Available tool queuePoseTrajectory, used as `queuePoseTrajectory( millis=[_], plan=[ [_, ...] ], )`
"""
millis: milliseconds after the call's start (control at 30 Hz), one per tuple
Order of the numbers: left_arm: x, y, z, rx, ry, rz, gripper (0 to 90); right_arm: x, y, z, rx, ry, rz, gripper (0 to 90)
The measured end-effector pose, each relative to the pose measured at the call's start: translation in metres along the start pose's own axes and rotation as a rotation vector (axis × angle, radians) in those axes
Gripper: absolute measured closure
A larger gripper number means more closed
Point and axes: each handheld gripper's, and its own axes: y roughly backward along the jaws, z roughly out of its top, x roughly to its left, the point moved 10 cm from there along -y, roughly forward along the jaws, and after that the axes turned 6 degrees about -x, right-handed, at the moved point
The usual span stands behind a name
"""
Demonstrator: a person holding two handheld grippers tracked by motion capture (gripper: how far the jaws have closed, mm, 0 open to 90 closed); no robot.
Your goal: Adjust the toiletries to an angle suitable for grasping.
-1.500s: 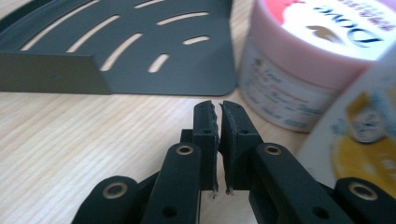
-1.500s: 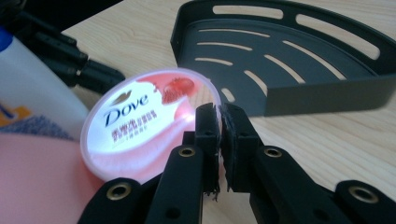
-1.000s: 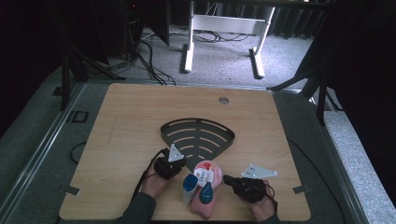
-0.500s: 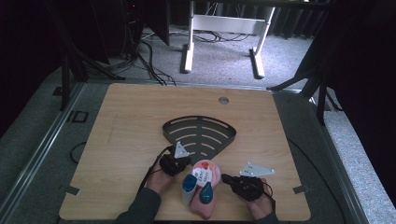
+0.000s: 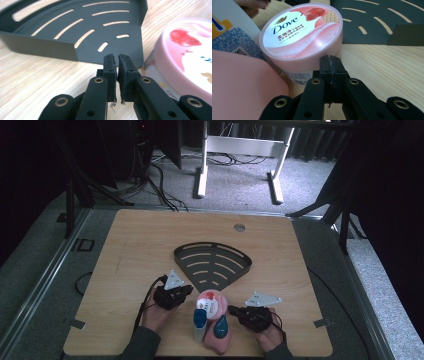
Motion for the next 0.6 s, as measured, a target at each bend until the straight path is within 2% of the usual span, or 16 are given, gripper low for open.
queuePoseTrajectory(
  millis=[167, 200, 367, 500, 600],
  plan=[
    [-0.001, 0.015, 0.005, -0.027, 0.019, -0.015, 84.7, 0.002, -0.008, 0.004, 0.004, 0.022, 0.016, 89.8],
    [-0.008, 0.024, 0.013, -0.046, 0.004, -0.040, 84.6, 0.003, -0.012, 0.007, 0.007, 0.032, 0.029, 89.7],
    [-0.019, 0.025, 0.019, -0.050, -0.025, -0.057, 81.9, 0.004, -0.018, 0.010, 0.010, 0.041, 0.042, 89.8],
    [-0.022, 0.020, 0.018, -0.025, -0.048, -0.053, 78.4, 0.005, -0.023, 0.013, 0.009, 0.040, 0.059, 89.9],
    [-0.019, 0.017, 0.013, -0.001, -0.028, -0.037, 77.8, 0.006, -0.029, 0.016, 0.012, 0.046, 0.072, 89.9]
  ],
)
